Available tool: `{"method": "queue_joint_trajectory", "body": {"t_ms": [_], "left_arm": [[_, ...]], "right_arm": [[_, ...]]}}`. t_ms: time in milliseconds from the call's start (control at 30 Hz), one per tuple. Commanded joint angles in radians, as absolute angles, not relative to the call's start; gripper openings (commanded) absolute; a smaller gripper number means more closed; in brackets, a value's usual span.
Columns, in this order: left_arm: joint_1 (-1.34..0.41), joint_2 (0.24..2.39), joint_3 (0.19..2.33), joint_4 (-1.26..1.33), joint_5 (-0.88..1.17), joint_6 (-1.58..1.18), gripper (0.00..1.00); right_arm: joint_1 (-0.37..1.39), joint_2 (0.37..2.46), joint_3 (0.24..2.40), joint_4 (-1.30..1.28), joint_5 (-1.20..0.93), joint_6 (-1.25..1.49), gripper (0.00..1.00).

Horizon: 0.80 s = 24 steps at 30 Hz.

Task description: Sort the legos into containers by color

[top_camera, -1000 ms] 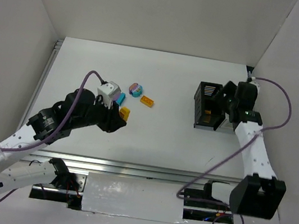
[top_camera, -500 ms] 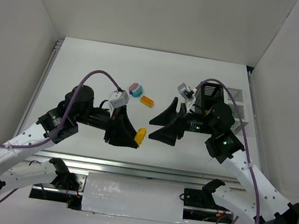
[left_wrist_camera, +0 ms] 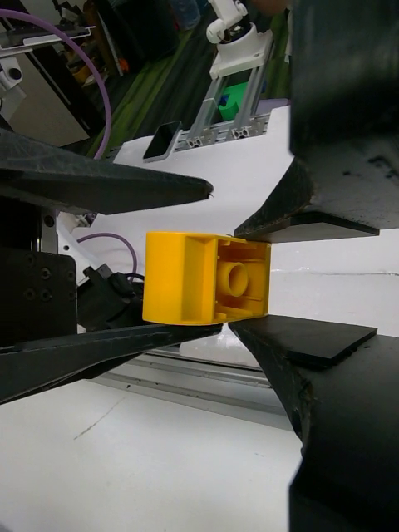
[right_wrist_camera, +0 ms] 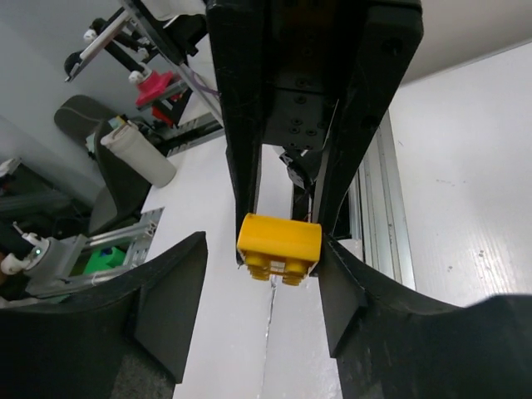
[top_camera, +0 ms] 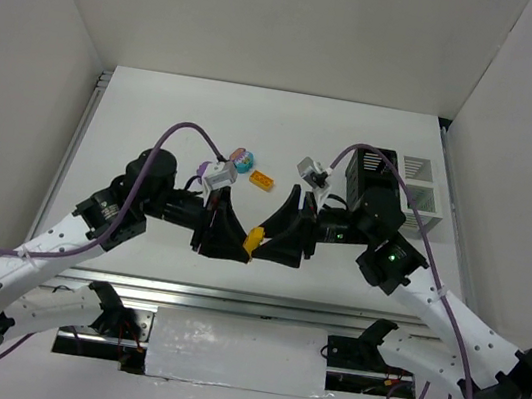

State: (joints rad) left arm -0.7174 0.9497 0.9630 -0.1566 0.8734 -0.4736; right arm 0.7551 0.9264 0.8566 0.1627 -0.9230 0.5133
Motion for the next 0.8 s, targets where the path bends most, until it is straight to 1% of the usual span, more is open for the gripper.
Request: {"method": "queue_joint_trajectory", "body": {"t_ms": [0, 67, 133, 167, 200, 233, 267, 300, 333, 367, 400, 433, 467, 500, 533, 600, 633, 667, 733, 767], "left_arm": [[-0.712, 0.957, 1.000, -0.117, 0.882, -0.459, 0.00], [-0.712, 0.954, 0.997, -0.109, 0.891, -0.460, 0.00], [-0.712, 0.951, 0.991, -0.104, 0.896, -0.460, 0.00], [-0.712, 0.948, 0.991, -0.106, 0.896, -0.459, 0.00], [-0.712, 0.948, 0.989, -0.107, 0.894, -0.456, 0.00], [-0.712, 0.946, 0.991, -0.112, 0.891, -0.454, 0.00], [-0.712, 0.946, 0.989, -0.117, 0.891, -0.453, 0.00], [-0.712, 0.943, 0.991, -0.121, 0.891, -0.448, 0.06], [-0.712, 0.943, 0.991, -0.130, 0.861, -0.445, 0.15], [-0.712, 0.936, 1.000, -0.161, 0.826, -0.443, 0.52], [-0.712, 0.934, 1.008, -0.190, 0.778, -0.442, 0.85], [-0.712, 0.933, 1.018, -0.222, 0.720, -0.437, 0.99], [-0.712, 0.933, 1.032, -0.260, 0.586, -0.427, 0.99], [-0.713, 0.937, 1.066, -0.347, 0.513, -0.425, 1.00], [-0.712, 0.943, 1.098, -0.395, 0.348, -0.428, 1.00], [-0.710, 0.956, 1.132, -0.525, 0.151, -0.448, 1.00], [-0.709, 0.963, 1.149, -0.569, 0.058, -0.457, 1.00], [-0.707, 0.974, 1.170, -0.610, -0.101, -0.475, 0.99], [-0.706, 0.977, 1.169, -0.679, -0.236, -0.492, 1.00], [-0.703, 0.967, 1.155, -0.687, -0.286, -0.506, 0.99]], "right_arm": [[0.772, 0.946, 0.919, 0.166, -0.885, 0.495, 0.61], [0.775, 0.956, 0.923, 0.172, -0.877, 0.497, 0.59], [0.775, 0.969, 0.930, 0.176, -0.884, 0.495, 0.47], [0.773, 0.974, 0.928, 0.189, -0.882, 0.502, 0.27], [0.775, 0.980, 0.928, 0.195, -0.887, 0.506, 0.12], [0.775, 0.980, 0.927, 0.202, -0.881, 0.509, 0.03], [0.775, 0.980, 0.922, 0.207, -0.873, 0.514, 0.00], [0.775, 0.977, 0.913, 0.212, -0.861, 0.509, 0.00], [0.775, 0.973, 0.910, 0.189, -0.842, 0.499, 0.00], [0.772, 0.960, 0.907, 0.160, -0.809, 0.483, 0.00], [0.769, 0.950, 0.907, 0.122, -0.760, 0.427, 0.00], [0.759, 0.937, 0.902, 0.041, -0.612, 0.402, 0.00], [0.747, 0.925, 0.884, 0.014, -0.535, 0.390, 0.00], [0.705, 0.901, 0.879, -0.024, -0.450, 0.367, 0.00], [0.681, 0.879, 0.870, -0.096, -0.243, 0.362, 0.00], [0.616, 0.867, 0.859, -0.149, 0.003, 0.383, 0.00], [0.583, 0.865, 0.854, -0.190, 0.196, 0.396, 0.00], [0.542, 0.867, 0.845, -0.202, 0.240, 0.405, 0.00], [0.435, 0.876, 0.839, -0.227, 0.329, 0.413, 0.00], [0.405, 0.905, 0.841, -0.229, 0.425, 0.404, 0.00]]}}
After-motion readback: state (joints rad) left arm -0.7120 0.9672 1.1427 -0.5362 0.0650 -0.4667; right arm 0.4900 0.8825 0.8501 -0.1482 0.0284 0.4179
